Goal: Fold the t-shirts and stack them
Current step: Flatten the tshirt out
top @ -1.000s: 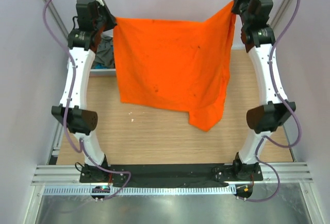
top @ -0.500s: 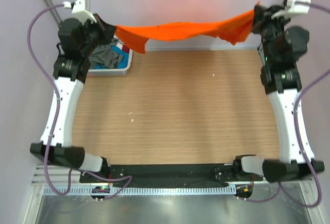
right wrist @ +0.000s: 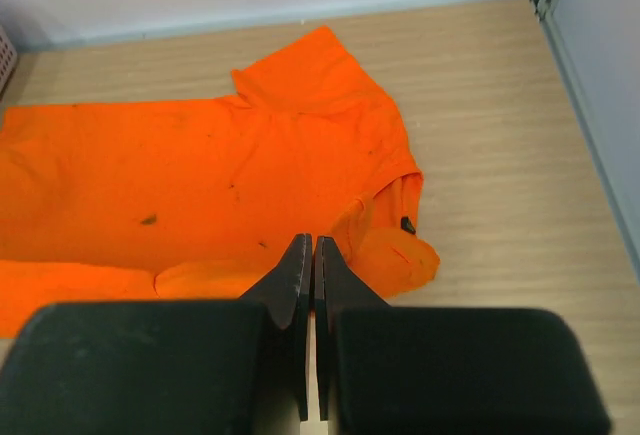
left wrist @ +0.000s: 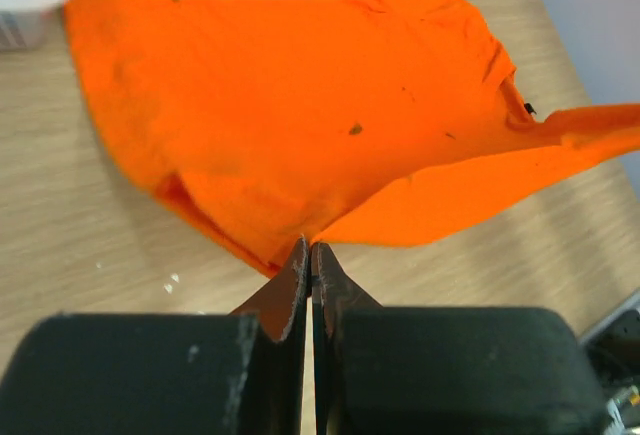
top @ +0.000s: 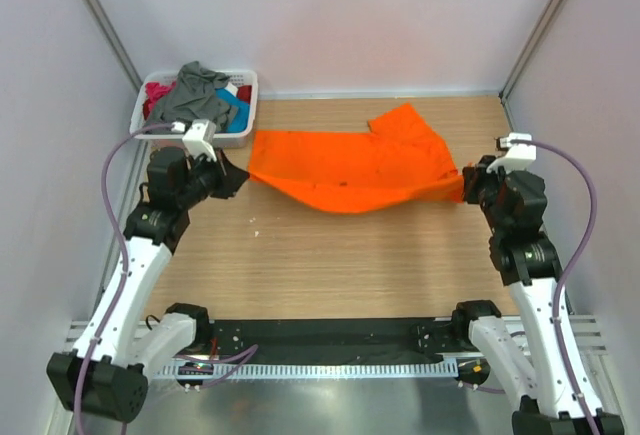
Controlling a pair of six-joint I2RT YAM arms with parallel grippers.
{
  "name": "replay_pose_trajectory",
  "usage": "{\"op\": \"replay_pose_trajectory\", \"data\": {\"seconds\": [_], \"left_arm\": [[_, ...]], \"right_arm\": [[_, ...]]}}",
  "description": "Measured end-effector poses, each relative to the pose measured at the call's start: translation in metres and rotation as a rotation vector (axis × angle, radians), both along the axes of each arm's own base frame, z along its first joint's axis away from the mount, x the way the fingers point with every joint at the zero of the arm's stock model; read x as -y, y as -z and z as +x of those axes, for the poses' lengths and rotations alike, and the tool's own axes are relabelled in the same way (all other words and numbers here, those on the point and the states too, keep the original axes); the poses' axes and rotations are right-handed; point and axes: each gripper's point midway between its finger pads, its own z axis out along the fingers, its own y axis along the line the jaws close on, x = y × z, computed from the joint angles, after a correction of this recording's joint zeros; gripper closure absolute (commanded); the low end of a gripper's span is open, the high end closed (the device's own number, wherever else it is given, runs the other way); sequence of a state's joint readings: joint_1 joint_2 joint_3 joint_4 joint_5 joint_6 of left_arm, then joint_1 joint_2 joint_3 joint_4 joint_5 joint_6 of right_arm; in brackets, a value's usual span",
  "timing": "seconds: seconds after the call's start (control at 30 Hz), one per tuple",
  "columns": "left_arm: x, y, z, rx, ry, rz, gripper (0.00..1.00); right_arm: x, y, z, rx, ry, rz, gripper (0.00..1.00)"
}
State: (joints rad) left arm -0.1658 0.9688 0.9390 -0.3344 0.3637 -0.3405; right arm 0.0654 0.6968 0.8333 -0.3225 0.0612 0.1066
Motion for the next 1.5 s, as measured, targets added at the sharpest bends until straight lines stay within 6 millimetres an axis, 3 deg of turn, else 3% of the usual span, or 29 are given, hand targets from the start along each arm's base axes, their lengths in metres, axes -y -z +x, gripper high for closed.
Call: {"op": "replay_pose_trajectory", "data": {"seconds": [0.1,0.17,0.2,0.23,0.27,0.3,0.4,0.5,0.57,0.7,0.8,0.9,1.0,1.03,1.07,1.1,1.13,1.17,1.3,1.5], "left_arm": [[0.004,0.011,-0.026,-0.029,0.027,-0.003,0.99],[0.007,0.014,-0.039,-0.051,0.038,-0.009,0.87],[0.008,0.015,-0.045,-0.062,0.041,-0.010,0.30],[0.008,0.016,-0.051,-0.072,0.042,-0.008,0.04],[0.007,0.017,-0.057,-0.092,0.038,-0.010,0.00],[0.004,0.019,-0.061,-0.114,0.022,-0.005,0.00],[-0.007,0.015,-0.069,-0.148,-0.027,0.023,0.01],[-0.017,-0.005,-0.075,-0.110,-0.077,0.031,0.00],[-0.026,-0.024,-0.076,-0.056,-0.133,0.022,0.00],[-0.046,-0.050,-0.069,-0.013,-0.292,-0.014,0.00],[-0.053,-0.035,-0.047,-0.112,-0.403,-0.032,0.06],[-0.054,0.014,-0.024,-0.296,-0.489,0.000,0.08],[-0.055,0.074,-0.019,-0.470,-0.543,0.052,0.17],[-0.056,0.089,-0.023,-0.512,-0.556,0.066,0.26],[-0.057,0.100,-0.026,-0.540,-0.570,0.072,0.32],[-0.058,0.106,-0.028,-0.552,-0.578,0.074,0.37],[-0.059,0.112,-0.029,-0.562,-0.590,0.072,0.52],[-0.058,0.115,-0.027,-0.561,-0.598,0.061,0.60],[-0.054,0.134,-0.012,-0.564,-0.611,0.036,0.79],[-0.048,0.197,0.000,-0.689,-0.627,0.092,0.83]], "right_arm": [[-0.005,0.018,-0.024,-0.072,-0.019,0.037,0.97],[-0.011,0.020,-0.038,-0.080,-0.037,0.083,0.87],[-0.014,0.022,-0.042,-0.087,-0.047,0.101,0.56],[-0.017,0.025,-0.048,-0.097,-0.054,0.130,0.29],[-0.020,0.026,-0.053,-0.105,-0.062,0.151,0.08],[-0.023,0.026,-0.057,-0.114,-0.076,0.158,0.00],[-0.030,0.029,-0.064,-0.172,-0.107,0.184,0.00],[-0.031,0.023,-0.066,-0.227,-0.109,0.184,0.00],[-0.027,0.004,-0.064,-0.230,-0.086,0.168,0.00],[-0.013,-0.038,-0.050,-0.169,-0.011,0.148,0.00],[-0.012,-0.040,-0.026,-0.181,0.027,0.177,0.00],[-0.017,0.003,0.011,-0.282,0.061,0.230,0.00],[-0.017,0.073,0.041,-0.423,0.128,0.268,0.08],[-0.017,0.099,0.046,-0.486,0.154,0.273,0.12],[-0.017,0.121,0.049,-0.539,0.174,0.276,0.27],[-0.016,0.142,0.053,-0.589,0.193,0.276,0.34],[-0.017,0.149,0.055,-0.604,0.202,0.283,0.40],[-0.017,0.162,0.062,-0.628,0.214,0.287,0.51],[-0.017,0.193,0.082,-0.657,0.244,0.298,0.54],[-0.017,0.246,0.093,-0.748,0.275,0.284,0.55]]}}
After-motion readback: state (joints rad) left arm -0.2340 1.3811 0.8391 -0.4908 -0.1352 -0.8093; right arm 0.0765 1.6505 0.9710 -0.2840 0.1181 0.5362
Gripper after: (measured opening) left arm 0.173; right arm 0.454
